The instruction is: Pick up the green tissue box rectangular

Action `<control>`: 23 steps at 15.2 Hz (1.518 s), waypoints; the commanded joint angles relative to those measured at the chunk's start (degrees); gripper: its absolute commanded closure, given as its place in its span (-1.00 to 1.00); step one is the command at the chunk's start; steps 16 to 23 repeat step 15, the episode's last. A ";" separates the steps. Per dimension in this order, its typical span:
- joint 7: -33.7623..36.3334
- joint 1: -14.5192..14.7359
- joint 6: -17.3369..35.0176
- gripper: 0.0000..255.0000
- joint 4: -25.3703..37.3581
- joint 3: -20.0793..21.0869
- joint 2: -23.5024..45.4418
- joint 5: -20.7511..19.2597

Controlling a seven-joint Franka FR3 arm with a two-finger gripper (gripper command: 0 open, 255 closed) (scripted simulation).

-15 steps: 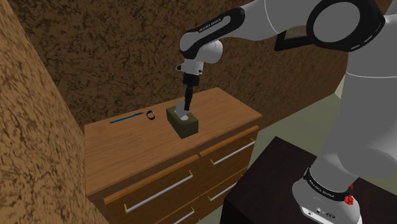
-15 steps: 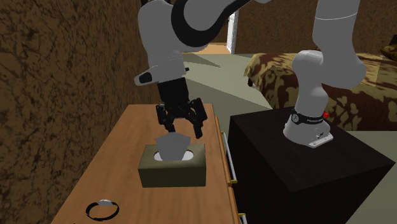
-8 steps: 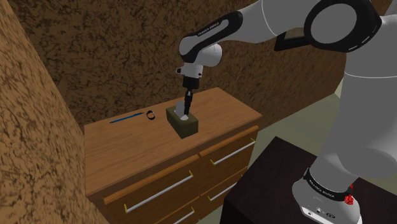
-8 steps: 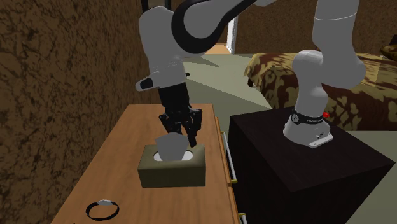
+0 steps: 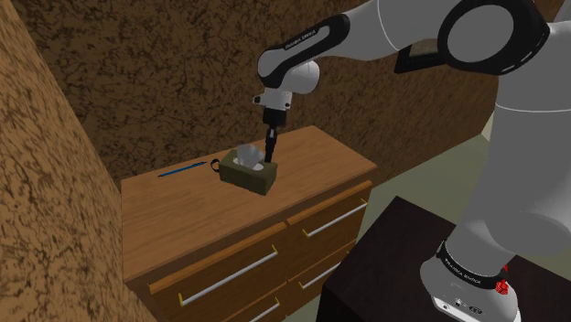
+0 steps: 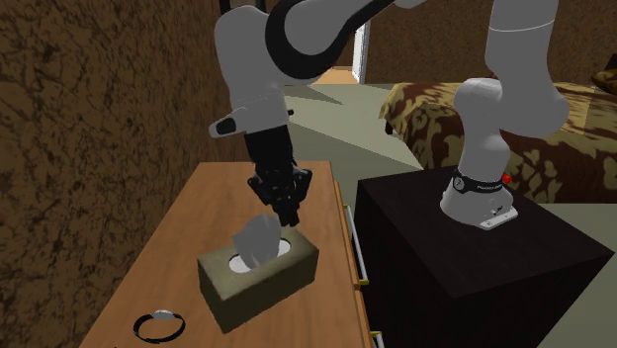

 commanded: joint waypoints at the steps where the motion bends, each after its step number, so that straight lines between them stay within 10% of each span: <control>1: 0.46 -0.05 -1.04 1.00 0.52 -0.11 -0.58 -0.31; 23: 3.74 -0.20 -8.56 1.00 5.60 -0.48 -3.65 -1.85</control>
